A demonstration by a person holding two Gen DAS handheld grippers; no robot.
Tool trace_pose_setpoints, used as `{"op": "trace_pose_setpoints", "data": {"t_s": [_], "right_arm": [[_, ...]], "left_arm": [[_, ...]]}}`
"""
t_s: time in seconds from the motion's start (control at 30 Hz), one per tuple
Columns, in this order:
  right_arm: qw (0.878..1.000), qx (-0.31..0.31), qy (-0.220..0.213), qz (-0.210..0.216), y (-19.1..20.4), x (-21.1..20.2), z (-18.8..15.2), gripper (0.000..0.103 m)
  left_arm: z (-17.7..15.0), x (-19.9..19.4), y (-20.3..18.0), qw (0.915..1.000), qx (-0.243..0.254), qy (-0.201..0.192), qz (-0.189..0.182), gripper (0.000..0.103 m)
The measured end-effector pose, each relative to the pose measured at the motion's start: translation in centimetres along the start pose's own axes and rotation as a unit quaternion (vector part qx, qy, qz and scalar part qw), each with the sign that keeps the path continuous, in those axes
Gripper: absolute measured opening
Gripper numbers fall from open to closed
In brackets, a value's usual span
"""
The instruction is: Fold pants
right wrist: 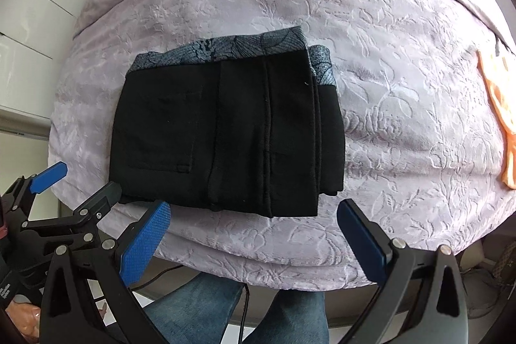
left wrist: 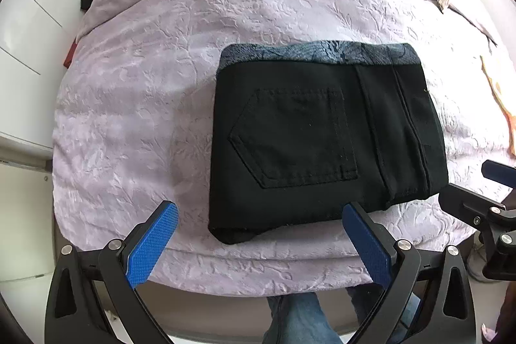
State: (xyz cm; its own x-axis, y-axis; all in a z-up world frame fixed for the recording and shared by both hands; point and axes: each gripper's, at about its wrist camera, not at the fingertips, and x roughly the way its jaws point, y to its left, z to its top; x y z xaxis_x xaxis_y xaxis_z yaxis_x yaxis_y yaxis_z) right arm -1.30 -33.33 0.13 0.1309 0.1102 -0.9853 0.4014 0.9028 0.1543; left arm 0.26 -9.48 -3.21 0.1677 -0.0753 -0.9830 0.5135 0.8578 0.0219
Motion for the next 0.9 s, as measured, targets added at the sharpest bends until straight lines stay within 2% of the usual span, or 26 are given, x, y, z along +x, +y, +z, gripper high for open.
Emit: {"op": "trace_pose_setpoints", "data": {"t_s": [0.43, 0.9], "right_arm": [[1.0, 0.0, 0.005, -0.001, -1.5, 0.4, -0.3, 0.103], [1.0, 0.004, 0.006, -0.001, -1.7, 0.7, -0.4, 0.103]], "left_arm": [[-0.2, 0.3, -1.3, 0.9999, -0.001, 0.008, 0.009, 0.102], [-0.4, 0.6, -1.1, 0.9999, 0.001, 0.013, 0.01, 0.102]]}}
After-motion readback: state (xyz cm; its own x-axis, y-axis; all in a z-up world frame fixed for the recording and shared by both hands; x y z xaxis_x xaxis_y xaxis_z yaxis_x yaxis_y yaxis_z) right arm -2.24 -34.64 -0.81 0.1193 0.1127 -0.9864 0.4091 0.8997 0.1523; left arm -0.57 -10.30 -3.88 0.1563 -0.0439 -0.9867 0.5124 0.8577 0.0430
